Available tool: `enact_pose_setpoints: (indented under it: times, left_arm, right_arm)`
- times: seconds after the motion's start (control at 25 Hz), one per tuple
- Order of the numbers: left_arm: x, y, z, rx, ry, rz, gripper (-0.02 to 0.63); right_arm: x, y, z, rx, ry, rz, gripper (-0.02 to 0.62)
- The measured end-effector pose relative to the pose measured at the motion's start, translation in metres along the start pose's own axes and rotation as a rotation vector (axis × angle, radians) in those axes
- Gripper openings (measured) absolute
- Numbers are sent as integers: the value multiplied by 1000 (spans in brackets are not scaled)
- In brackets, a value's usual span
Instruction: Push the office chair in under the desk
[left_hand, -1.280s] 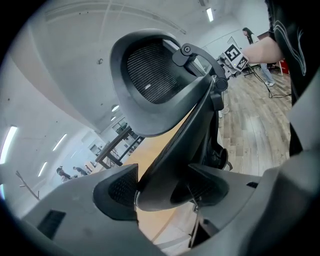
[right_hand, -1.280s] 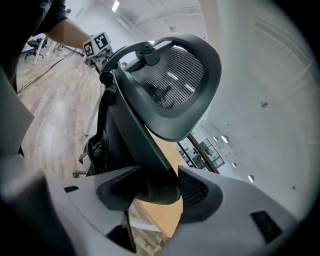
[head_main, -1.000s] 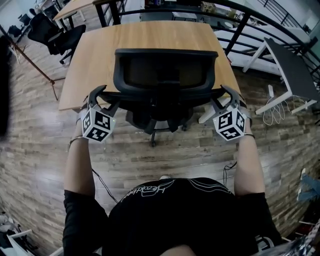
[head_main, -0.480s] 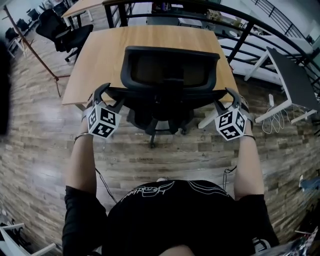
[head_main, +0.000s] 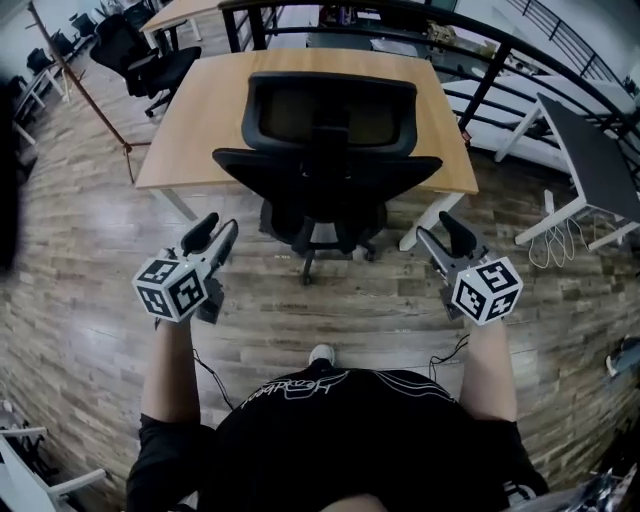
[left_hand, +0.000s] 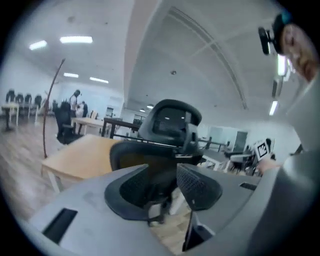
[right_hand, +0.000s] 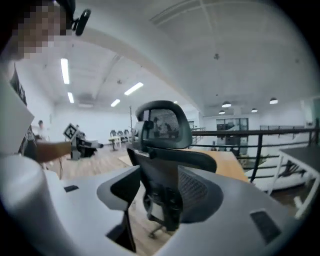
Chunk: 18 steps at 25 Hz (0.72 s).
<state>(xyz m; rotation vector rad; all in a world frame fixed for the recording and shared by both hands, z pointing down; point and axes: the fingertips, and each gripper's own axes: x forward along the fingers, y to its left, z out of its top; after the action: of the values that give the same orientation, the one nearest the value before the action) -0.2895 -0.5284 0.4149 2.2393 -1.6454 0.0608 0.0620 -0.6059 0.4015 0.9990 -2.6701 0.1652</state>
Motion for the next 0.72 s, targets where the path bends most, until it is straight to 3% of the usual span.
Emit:
enact_pose_setpoints:
  times: [0.08, 0.16, 0.28, 0.44, 0.72]
  left_arm:
    - [-12, -39, -6, -91, -21, -47, 121]
    - [-24, -77, -10, -93, -37, -60, 30]
    - [-43, -143, -13, -101, -59, -157, 6]
    - [-73, -235, -22, -143, -67, -331, 6]
    - [-121, -355, -55, -124, -43, -491, 6]
  right_arm:
    - [-20, 28, -2, 126, -44, 91, 259]
    - [-42, 54, -1, 279, -97, 187, 256]
    - [-79, 91, 1, 444, -163, 315, 171]
    - [-128, 136, -5, 444, -151, 396, 55]
    - [-210, 195, -12, 419, -173, 510, 43]
